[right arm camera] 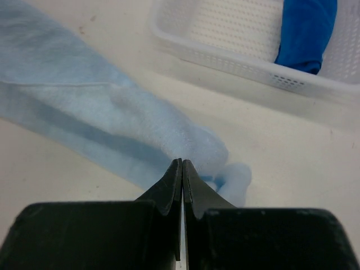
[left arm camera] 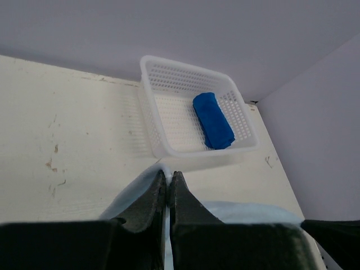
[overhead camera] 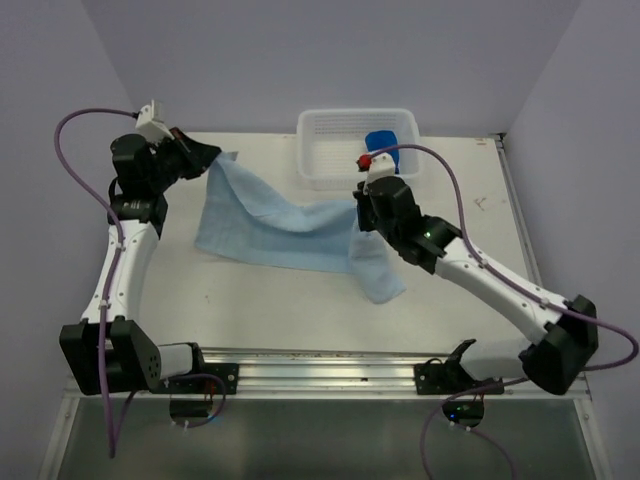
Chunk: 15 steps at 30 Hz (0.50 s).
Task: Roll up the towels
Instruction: Flatten the towel
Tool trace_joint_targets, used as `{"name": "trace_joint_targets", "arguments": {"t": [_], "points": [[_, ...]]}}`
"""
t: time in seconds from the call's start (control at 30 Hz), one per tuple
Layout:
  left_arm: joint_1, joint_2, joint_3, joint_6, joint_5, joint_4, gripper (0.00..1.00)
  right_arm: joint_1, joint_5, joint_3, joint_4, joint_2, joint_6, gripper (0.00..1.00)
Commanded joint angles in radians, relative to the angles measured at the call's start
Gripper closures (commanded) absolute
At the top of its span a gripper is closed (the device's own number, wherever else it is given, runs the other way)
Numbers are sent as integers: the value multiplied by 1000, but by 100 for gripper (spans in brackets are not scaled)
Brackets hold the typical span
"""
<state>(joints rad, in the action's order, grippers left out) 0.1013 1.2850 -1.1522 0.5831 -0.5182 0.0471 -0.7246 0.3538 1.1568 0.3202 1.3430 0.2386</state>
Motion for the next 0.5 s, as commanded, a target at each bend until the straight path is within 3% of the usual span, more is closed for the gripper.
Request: {"name": "trace_joint_targets", "arguments": {"t": [0.0,0.13,0.27,0.3,0.33,0.4,0.43,0.47], "points": [[-3,-96,-11,4,12,-9,100,-122,97,-87,-32,-162,-128,100],[-5,-209,161,3,32,-29,100,-261,48,-282,45,-252,-56,100],[-3,-338,447,-9,64,-26,100,-375,-111,-460,68,-254,74,98],[-5,-376,485,-11,64,-26,100,-383,-137,-492,69,-251,97,90],[-3,-391,517,-19,64,-13,100,-391,-151,-499,74,-252,128,74],[-5,-427,575,-31,72,8,100,-397,-141,-508,82,-295,152,68],[-3,-440,586,-41,79,25,100,-397,-131,-505,82,-315,162,58],[-5,-450,598,-46,83,34,100,-395,-92,-500,80,-338,162,55]]}}
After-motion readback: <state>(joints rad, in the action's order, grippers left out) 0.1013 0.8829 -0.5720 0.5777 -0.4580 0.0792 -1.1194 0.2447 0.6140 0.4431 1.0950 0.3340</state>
